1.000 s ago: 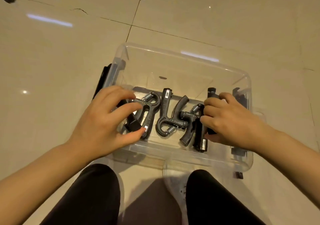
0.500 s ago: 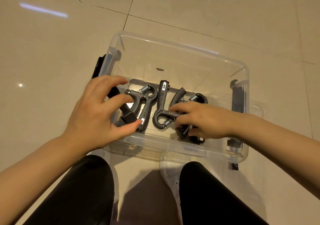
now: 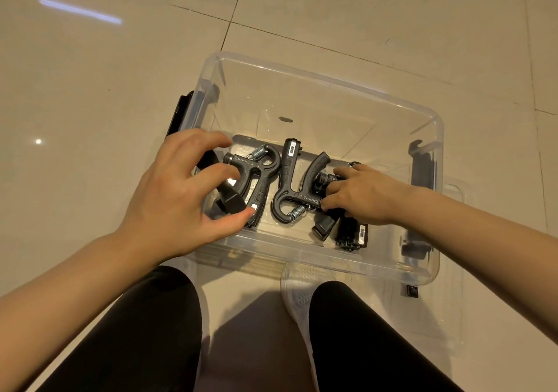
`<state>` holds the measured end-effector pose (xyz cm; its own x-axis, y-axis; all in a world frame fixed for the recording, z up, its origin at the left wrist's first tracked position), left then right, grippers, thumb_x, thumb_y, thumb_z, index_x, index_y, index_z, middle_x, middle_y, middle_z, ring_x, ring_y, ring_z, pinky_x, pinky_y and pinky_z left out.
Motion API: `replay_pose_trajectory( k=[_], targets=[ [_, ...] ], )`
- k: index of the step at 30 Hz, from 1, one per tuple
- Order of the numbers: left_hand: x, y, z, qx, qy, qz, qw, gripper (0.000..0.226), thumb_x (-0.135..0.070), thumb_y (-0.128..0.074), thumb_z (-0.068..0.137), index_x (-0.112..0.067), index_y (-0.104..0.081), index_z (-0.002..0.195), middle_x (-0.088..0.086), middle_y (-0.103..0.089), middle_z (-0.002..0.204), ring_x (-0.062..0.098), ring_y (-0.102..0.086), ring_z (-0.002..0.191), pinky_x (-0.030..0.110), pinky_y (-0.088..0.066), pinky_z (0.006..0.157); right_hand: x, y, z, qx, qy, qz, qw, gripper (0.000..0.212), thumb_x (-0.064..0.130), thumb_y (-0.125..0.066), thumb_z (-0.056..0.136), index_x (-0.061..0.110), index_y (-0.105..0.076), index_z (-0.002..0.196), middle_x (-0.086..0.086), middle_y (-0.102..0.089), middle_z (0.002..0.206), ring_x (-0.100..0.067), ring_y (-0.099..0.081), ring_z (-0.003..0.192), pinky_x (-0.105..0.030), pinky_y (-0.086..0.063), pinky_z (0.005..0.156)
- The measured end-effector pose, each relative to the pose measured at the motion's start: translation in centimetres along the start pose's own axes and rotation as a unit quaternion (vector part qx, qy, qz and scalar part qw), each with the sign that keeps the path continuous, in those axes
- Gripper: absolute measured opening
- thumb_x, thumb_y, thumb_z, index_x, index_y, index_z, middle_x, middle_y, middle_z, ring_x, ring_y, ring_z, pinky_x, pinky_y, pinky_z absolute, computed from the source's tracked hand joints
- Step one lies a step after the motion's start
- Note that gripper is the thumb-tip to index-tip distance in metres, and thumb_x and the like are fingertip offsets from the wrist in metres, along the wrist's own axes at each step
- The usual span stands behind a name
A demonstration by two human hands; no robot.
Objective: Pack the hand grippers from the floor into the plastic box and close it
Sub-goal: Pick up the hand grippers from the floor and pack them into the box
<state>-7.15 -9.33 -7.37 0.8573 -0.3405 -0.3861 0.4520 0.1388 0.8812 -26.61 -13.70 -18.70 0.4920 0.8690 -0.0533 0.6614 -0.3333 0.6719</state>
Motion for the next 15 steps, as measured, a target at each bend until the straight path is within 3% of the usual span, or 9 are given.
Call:
replay_pose_trajectory(
  k=[9, 12, 13, 15],
  targets=[
    [-0.1, 0.1, 0.2, -0.014, -0.025, 0.012, 1.0, 0.039, -0.045, -0.073, 0.073, -0.006, -0.069, 0.077, 0.012, -0.062, 0.098, 0.035, -0.052, 0.103, 0.025, -0.031, 0.094, -0.3, -0.2, 0.2, -0.017, 0.0, 0.042, 0.999, 0.044, 0.021, -0.045, 0.096, 0.039, -0.041, 0.136, 0.009, -0.041, 0.144, -0.029, -0.016, 0.143, -0.044, -0.02, 0.111],
    [0.0, 0.0, 0.1, -0.016, -0.024, 0.012, 0.999, 0.039, -0.046, -0.072, 0.074, -0.006, -0.069, 0.077, 0.011, -0.062, 0.097, 0.035, -0.052, 0.104, 0.023, -0.031, 0.094, 0.0, 0.0, 0.1, -0.009, -0.003, 0.023, 1.0, 0.044, 0.028, -0.049, 0.094, 0.039, -0.041, 0.136, 0.009, -0.037, 0.145, -0.027, -0.019, 0.141, -0.045, -0.019, 0.112],
    [0.0, 0.1, 0.1, -0.018, -0.025, 0.009, 0.999, 0.04, -0.046, -0.072, 0.074, -0.006, -0.069, 0.077, 0.012, -0.062, 0.097, 0.035, -0.052, 0.104, 0.024, -0.031, 0.095, 0.4, 0.4, -0.1, -0.02, 0.004, 0.043, 0.999, 0.047, 0.032, -0.052, 0.092, 0.039, -0.04, 0.137, 0.009, -0.035, 0.147, -0.024, -0.021, 0.14, -0.045, -0.021, 0.111],
    [-0.1, 0.4, 0.1, -0.026, -0.025, -0.006, 0.999, 0.042, -0.047, -0.073, 0.073, -0.005, -0.069, 0.078, 0.012, -0.063, 0.097, 0.034, -0.053, 0.104, 0.026, -0.034, 0.095, 1.7, 2.8, -0.9, -0.103, 0.032, 0.189, 0.976, 0.057, 0.042, -0.06, 0.087, 0.037, -0.038, 0.139, 0.012, -0.035, 0.146, -0.013, -0.029, 0.135, -0.038, -0.027, 0.11]
  ],
)
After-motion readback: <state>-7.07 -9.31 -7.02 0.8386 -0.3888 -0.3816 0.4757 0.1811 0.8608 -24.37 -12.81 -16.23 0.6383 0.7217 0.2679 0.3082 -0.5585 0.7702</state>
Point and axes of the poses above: each hand's wrist, its own z-axis towards the middle knuckle, its own y-axis out of the back of the hand, x = y × z, the point moved 9 cm from there along z, towards the middle knuckle
